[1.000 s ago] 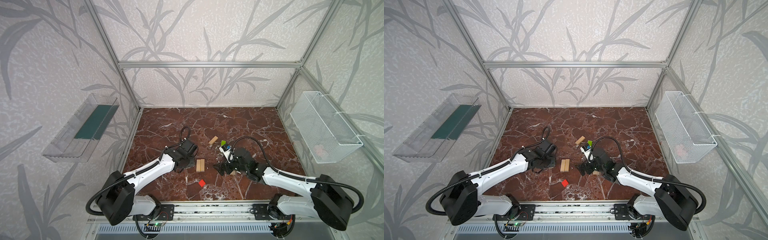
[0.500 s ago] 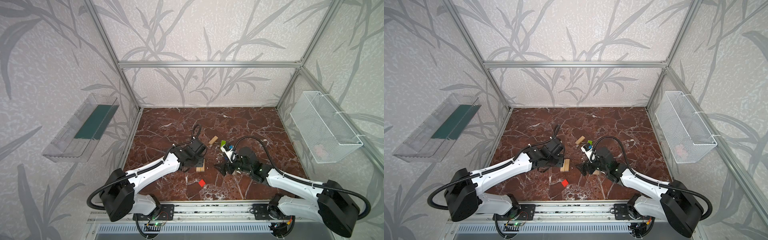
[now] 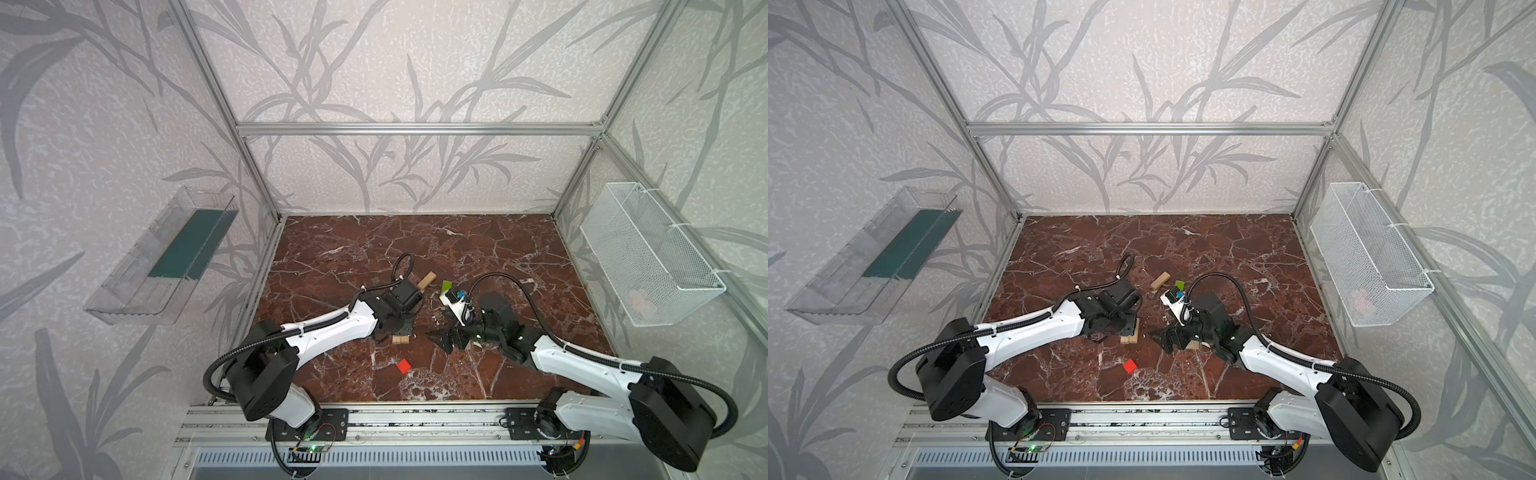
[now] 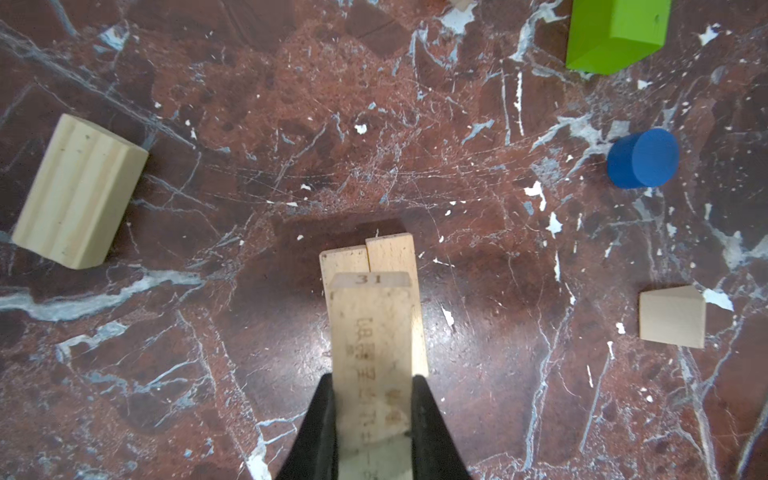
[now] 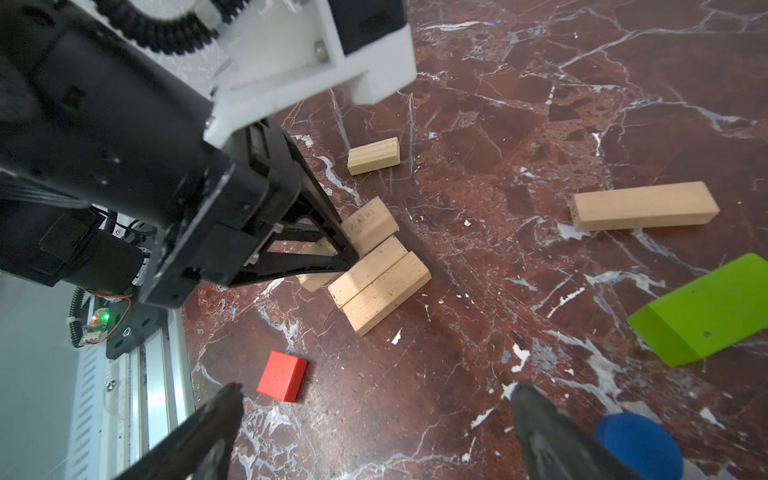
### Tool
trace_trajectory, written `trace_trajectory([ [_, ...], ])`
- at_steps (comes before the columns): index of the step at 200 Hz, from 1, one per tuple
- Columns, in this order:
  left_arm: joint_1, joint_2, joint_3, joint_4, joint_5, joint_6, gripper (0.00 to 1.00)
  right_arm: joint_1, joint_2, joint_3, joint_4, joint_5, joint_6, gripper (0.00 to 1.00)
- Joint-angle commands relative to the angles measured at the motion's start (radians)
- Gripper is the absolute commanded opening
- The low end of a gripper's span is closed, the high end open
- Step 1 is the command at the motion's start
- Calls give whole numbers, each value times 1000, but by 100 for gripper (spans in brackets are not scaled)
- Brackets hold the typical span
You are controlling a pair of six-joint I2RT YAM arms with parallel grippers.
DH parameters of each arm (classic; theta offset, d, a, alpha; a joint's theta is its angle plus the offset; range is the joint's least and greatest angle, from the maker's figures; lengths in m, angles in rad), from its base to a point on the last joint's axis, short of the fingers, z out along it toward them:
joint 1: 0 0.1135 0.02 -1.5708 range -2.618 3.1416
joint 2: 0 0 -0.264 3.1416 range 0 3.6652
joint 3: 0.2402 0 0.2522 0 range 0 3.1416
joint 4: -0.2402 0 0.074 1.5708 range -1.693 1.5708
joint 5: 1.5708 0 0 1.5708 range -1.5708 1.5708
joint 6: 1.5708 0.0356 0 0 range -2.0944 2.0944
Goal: Build the wood block tower
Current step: 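Lift the printed block with the left gripper and carry it over the paired blocks, then lower the printed block with the left gripper onto the paired blocks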
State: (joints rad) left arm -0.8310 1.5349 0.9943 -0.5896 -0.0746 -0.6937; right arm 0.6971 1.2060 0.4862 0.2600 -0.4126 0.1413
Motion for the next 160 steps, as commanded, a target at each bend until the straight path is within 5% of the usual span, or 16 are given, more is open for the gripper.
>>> trace_trajectory([
  [1,-5,18,17,11,-25,-50,0,-4,22,8,33,-38,13,99],
  [160,-8,119,-4,29,-37,-101,0,-5,45,23,19,9,27,99],
])
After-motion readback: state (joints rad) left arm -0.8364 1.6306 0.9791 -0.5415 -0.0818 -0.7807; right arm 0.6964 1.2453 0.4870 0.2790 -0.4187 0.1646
